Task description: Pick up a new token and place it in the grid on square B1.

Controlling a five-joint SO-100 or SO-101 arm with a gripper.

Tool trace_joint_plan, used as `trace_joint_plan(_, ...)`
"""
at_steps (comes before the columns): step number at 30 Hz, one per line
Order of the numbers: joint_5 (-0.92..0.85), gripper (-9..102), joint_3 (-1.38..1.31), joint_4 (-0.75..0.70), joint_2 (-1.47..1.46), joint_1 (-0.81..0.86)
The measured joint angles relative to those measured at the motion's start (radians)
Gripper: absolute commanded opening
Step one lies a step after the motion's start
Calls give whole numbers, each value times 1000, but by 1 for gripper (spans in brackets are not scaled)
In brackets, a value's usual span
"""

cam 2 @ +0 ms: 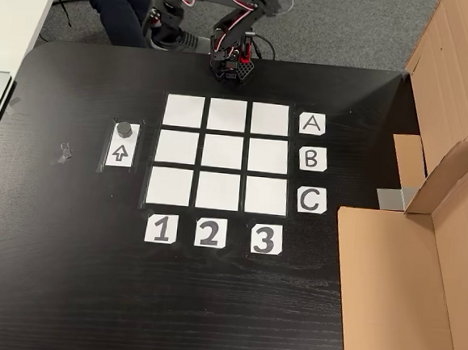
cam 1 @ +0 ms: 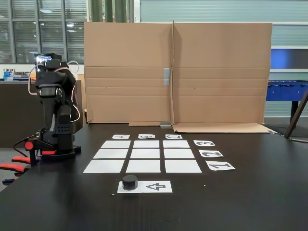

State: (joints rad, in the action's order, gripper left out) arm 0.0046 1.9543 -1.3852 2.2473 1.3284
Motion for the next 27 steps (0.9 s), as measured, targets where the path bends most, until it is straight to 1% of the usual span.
trace_joint_plan(8, 0, 12, -331, -120, -259, -101)
trace_joint_plan(22, 104, 14, -683, -130, -571, -327)
trace_joint_plan(27, 146, 15, -830, -130, -739, -420)
